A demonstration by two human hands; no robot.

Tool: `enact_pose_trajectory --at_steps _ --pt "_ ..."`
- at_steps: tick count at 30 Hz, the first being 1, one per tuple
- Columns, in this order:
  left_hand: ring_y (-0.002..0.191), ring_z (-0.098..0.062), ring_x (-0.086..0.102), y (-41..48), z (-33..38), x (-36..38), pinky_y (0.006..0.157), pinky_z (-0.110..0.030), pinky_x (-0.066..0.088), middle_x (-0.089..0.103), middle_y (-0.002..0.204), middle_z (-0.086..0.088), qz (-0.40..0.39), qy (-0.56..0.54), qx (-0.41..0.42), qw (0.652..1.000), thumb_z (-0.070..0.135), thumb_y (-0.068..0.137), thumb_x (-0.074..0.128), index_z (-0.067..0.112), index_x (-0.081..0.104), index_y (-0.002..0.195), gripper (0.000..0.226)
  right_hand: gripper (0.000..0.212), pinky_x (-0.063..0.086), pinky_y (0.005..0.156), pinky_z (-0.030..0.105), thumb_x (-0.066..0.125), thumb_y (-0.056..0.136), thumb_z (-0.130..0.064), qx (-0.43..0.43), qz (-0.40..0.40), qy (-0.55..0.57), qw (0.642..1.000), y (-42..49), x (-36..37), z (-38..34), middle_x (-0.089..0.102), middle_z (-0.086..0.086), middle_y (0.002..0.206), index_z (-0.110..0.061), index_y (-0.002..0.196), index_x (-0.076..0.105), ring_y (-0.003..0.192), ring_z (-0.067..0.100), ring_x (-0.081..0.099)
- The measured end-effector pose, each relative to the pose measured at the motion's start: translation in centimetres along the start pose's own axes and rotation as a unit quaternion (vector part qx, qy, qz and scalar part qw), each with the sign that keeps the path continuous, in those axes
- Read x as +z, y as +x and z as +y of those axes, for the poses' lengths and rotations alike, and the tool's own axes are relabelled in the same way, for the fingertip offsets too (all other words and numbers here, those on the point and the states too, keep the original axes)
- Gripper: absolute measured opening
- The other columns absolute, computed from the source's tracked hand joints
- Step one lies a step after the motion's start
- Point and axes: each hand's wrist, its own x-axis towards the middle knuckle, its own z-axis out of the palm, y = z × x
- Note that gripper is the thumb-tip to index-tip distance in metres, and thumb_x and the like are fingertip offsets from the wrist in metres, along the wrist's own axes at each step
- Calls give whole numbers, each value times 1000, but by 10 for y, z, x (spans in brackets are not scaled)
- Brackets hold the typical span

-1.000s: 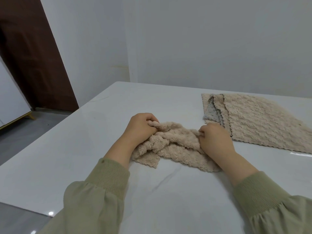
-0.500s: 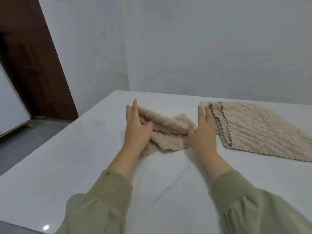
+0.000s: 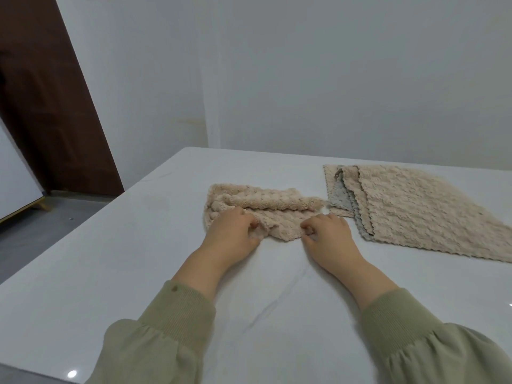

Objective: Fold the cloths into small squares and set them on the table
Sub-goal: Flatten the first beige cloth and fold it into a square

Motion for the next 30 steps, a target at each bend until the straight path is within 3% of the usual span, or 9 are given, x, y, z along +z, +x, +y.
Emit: enact_pose_trajectory --at_steps 2,5,11,13,16,19,21,24,30 --pt "101 -20 52 -1 -1 -3 83 -31 42 54 103 2 1 -19 -13 1000 23 86 57 22 64 104 19 21 27 106 42 53 90 -24 0 18 -11 1000 2 0 0 64 -1 109 -20 103 69 109 24 48" --pt "86 -19 57 0 -3 -8 71 -29 47 59 86 7 -26 -22 -13 999 9 78 56 24 57 69 18 15 30 103 43 56 87 -15 -20 41 -17 999 2 2 1 66 1 95 -17 88 71 101 25 50" --pt "49 1 51 -9 -7 -36 50 -12 39 60 56 13 -195 -200 -22 960 -1 80 46 13 65 66 27 9 36 62 36 44 88 -8 -2 158 162 974 -6 -14 -6 54 5 71 -7 81 50 71 25 48" --pt "46 -5 51 -8 -6 -37 48 -16 41 62 56 6 -140 -274 -45 950 -2 81 45 14 66 67 31 16 33 52 34 41 81 -17 -17 179 166 970 -10 -21 -7 45 4 53 -9 69 48 54 23 41" --pt "54 -7 54 -2 -11 -31 55 -20 42 65 65 5 56 -341 -104 933 0 83 48 20 69 72 31 30 27 46 31 34 78 -30 -42 205 171 963 -12 -26 -4 34 1 44 -9 57 42 43 16 30" --pt "77 -11 56 3 -23 -23 68 -25 42 64 86 8 188 -215 -159 945 10 85 52 23 69 86 21 31 21 44 26 38 86 -27 -18 259 113 959 -9 -24 1 31 -6 43 -19 55 35 40 14 28" --pt "93 -16 57 7 -33 -13 77 -28 43 63 100 3 177 -172 -180 952 22 89 53 22 65 104 19 30 28 49 28 43 92 -28 47 231 43 971 -3 -20 5 50 -2 57 -17 66 50 52 20 43" --pt "110 -25 54 13 -39 2 90 -37 45 61 116 -3 99 -175 -200 959 40 91 53 22 54 125 39 41 44 64 30 48 89 -47 117 95 -30 988 0 -19 10 65 4 89 -9 89 66 80 25 59" --pt "84 -6 52 14 -31 1 76 -24 37 55 104 2 114 -339 -182 916 34 91 56 27 37 140 53 26 45 63 29 52 81 -47 81 -52 62 993 -5 -32 19 62 -5 77 -23 81 60 74 14 57"
